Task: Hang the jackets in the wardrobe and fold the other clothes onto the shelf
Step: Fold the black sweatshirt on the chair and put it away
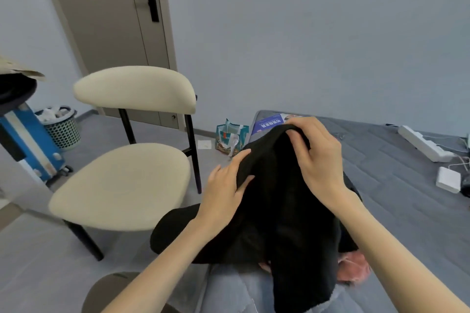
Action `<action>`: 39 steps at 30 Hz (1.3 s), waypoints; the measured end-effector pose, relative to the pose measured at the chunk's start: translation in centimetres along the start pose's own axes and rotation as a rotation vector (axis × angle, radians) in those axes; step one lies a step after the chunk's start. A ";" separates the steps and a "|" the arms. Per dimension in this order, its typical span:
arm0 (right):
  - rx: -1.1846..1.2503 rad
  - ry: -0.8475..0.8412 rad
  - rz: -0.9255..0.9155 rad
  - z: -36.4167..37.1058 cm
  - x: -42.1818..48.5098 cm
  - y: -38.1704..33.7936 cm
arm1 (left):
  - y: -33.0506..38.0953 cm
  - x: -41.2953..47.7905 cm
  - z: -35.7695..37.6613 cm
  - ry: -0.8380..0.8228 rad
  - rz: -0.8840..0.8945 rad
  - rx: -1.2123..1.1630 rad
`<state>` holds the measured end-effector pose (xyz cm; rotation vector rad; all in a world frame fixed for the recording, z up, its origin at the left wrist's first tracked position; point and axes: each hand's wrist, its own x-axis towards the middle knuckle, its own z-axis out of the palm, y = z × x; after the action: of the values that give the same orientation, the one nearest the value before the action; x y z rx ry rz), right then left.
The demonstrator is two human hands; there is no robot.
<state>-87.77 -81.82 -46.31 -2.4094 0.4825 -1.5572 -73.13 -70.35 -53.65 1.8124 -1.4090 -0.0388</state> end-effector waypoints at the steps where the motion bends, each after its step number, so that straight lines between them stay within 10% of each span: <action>1: 0.011 0.002 0.000 0.3 1.1 -0.7 | -0.1 0.1 -1.2 0.053 0.008 0.003; 14: -0.075 -0.189 -0.198 12.3 14.9 -9.2 | -6.2 2.9 -24.5 0.347 -0.046 0.491; 20: -0.021 0.051 -0.380 18.2 22.8 -14.3 | -6.8 7.2 -33.7 0.493 -0.018 0.614; 24: 0.070 0.110 -0.287 20.6 26.2 -15.8 | -7.8 9.6 -36.9 0.624 -0.064 0.682; 29: 0.381 -0.264 0.037 25.2 23.2 -12.9 | -12.5 7.3 -32.9 0.694 -0.214 0.680; 34: 0.420 -0.456 0.565 32.2 14.0 -8.2 | -18.6 1.1 -23.3 0.312 -0.434 0.248; 39: 0.619 -1.054 0.774 35.5 4.6 -5.2 | -24.7 -4.8 -15.6 -0.434 -0.638 0.118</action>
<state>-52.82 -78.31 -55.06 -1.8214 0.4852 -0.0167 -47.78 -56.55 -60.44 2.3856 -1.0572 -0.7261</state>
